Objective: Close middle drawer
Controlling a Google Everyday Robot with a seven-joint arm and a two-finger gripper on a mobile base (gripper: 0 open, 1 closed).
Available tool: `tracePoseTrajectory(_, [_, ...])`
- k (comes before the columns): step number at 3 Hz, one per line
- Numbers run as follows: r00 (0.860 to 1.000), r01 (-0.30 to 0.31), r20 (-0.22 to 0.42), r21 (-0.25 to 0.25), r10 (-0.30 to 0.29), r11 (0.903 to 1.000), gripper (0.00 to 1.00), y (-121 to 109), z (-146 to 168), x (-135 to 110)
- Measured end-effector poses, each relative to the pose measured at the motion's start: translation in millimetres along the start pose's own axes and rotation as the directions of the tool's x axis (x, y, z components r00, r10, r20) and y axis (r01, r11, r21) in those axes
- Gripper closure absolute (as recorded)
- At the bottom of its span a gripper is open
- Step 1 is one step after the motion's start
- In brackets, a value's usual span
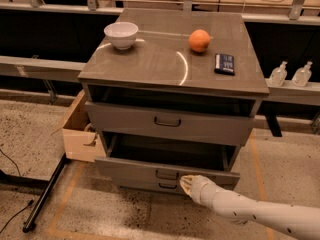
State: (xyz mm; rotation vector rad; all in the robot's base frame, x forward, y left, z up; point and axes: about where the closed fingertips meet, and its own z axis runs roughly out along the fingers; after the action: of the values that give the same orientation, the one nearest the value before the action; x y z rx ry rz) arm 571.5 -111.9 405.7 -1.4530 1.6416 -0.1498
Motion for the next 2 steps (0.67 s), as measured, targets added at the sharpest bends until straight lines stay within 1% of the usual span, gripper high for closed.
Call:
tracePoseTrajectory(1, [0.998, 0.058, -0.029, 0.01, -0.057, 0.9983, 1.0, -17.0, 11.8, 9.7])
tracePoseTrajectory(2, [0.992, 0.111, -0.057, 0.011, -0.11, 0.9938, 1.0, -30.2, 19.5, 17.9])
